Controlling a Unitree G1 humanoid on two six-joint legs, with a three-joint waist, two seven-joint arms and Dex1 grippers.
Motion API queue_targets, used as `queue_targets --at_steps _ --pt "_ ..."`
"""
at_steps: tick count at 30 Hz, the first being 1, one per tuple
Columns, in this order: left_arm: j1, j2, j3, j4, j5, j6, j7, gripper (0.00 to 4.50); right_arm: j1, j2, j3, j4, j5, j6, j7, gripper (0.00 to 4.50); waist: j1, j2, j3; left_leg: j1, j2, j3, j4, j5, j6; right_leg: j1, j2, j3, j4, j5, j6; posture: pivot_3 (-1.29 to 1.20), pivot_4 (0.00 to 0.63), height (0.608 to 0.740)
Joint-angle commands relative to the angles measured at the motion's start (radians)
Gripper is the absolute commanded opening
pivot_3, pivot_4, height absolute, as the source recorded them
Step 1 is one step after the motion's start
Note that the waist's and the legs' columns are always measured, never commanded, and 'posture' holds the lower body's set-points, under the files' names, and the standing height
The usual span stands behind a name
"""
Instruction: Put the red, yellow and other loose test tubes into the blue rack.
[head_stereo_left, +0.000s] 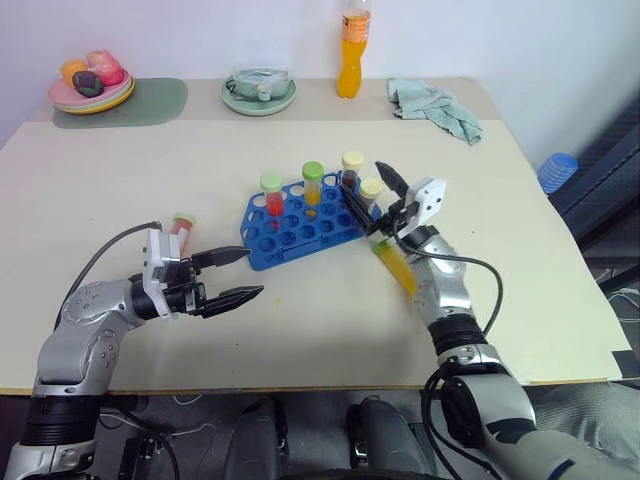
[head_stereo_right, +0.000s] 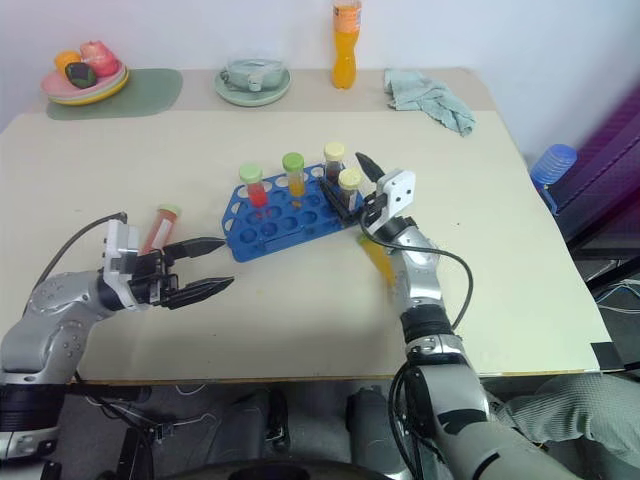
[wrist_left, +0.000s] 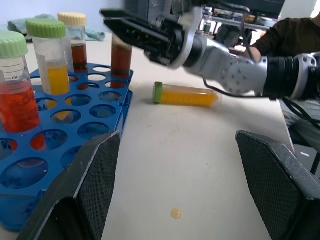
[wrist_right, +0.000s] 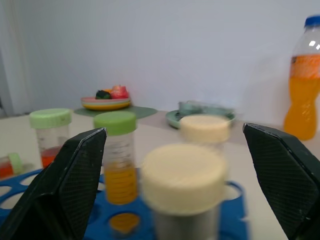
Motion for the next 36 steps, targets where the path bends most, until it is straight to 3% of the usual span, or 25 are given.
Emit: queue_targets --at_steps 1,5,14,20,23,30,36 --pt "-0.01 -0.005 0.015 -0.013 -0.009 -0.022 0.002 3.77 0.021 -0.057 0.02 -0.156 -0.018 0.094 -0.014 4.46 0.0 0.0 0.0 0.0 0.0 0.0 0.0 0.0 0.0 0.0 0.0 0.0 0.0 0.0 0.0 0.0 0.15 0.74" --pt "-0.011 -0.01 0.012 -0.014 -0.007 -0.021 0.003 3.77 0.076 -0.144 0.05 -0.336 -0.019 0.246 0.005 4.46 0.002 0.0 0.0 0.0 0.0 -0.001 0.0 0.0 0.0 0.0 0.0 0.0 0.0 0.0 0.0 0.0 0.15 0.74" --pt "-0.027 -0.015 0.003 0.003 -0.001 -0.021 -0.008 3.77 0.162 -0.373 0.083 -0.754 -0.063 0.861 -0.095 4.46 0.003 0.0 0.0 0.0 0.0 -0.002 0.0 0.0 0.0 0.0 0.0 0.0 0.0 0.0 0.0 0.0 0.15 0.74" --pt "-0.043 -0.016 -0.003 0.029 0.004 -0.03 -0.025 3.77 0.075 -0.508 0.095 -0.818 0.028 1.318 -0.056 4.46 0.002 0.0 0.0 0.0 0.0 -0.002 0.0 -0.001 0.001 0.0 0.0 0.0 -0.001 0.0 0.0 0.0 0.15 0.74" --pt "-0.045 -0.018 -0.005 0.037 0.006 -0.036 -0.03 3.77 0.028 -0.521 0.097 -0.793 0.047 1.48 -0.082 4.46 0.003 0.0 0.0 0.0 0.0 -0.002 0.0 -0.002 0.003 0.0 0.0 0.0 -0.001 0.0 0.0 0.0 0.15 0.74" --pt "-0.037 -0.018 -0.006 0.038 0.008 -0.044 -0.037 3.77 -0.005 -0.544 0.144 -0.788 0.057 1.647 -0.092 4.46 0.006 0.0 0.0 -0.001 -0.001 -0.001 0.0 -0.002 0.003 -0.001 -0.001 0.0 -0.001 0.0 0.0 0.0 0.15 0.74" --pt "-0.031 -0.01 -0.009 0.037 0.008 -0.04 -0.049 3.77 0.001 -0.55 0.18 -0.796 0.061 1.683 -0.094 4.46 0.005 0.0 0.0 -0.001 -0.001 -0.001 0.0 -0.002 0.003 -0.001 0.0 0.0 -0.001 0.0 0.0 0.0 0.15 0.74"
